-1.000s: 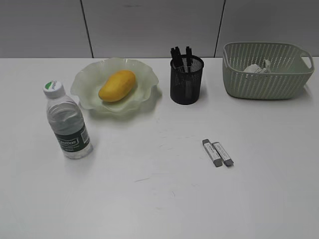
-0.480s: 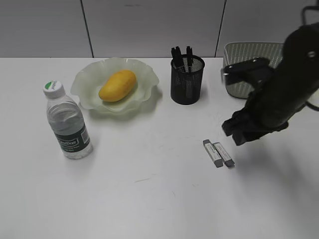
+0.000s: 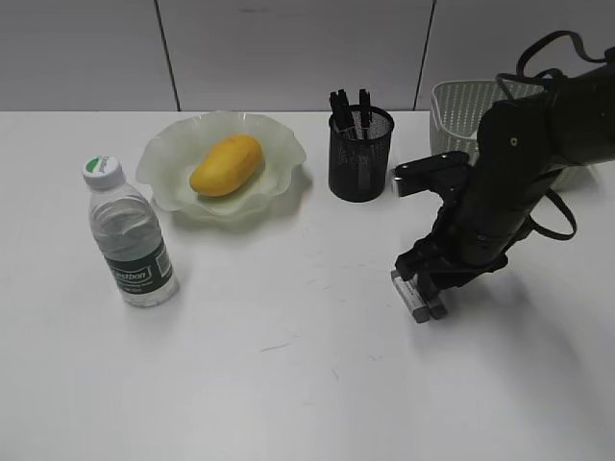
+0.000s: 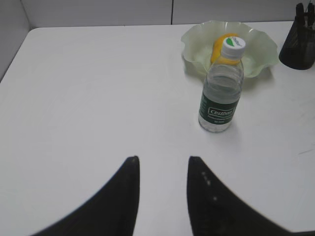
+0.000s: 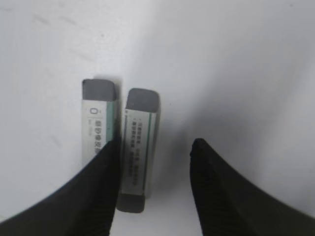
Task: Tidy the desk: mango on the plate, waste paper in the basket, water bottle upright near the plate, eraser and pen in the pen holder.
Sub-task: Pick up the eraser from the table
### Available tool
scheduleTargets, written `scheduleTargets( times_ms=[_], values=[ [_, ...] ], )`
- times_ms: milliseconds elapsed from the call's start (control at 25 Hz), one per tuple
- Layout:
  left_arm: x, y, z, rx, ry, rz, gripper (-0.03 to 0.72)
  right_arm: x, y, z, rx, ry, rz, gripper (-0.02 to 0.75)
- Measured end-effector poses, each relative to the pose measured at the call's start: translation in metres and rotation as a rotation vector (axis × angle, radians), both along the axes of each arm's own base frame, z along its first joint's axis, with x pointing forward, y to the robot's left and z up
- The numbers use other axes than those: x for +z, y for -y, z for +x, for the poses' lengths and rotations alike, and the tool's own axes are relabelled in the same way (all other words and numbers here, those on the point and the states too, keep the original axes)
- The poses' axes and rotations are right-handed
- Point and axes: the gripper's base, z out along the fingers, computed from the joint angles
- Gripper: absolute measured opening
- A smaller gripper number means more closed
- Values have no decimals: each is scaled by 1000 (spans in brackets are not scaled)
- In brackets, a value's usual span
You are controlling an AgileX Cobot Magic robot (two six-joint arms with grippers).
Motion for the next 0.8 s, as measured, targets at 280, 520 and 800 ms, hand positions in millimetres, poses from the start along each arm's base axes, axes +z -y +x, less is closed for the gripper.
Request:
scheduleTargets(
  times_ms=[280,520,800],
  values=[
    [0,0,0,0,0,0,244,-3,-1,2,0,10,12,381],
    [0,0,0,-1,0,-1,244,-8,-2,5,25,37,5,369],
    [0,0,0,-1,0,-1,244,-10,-2,5,18,27,7,340]
  ],
)
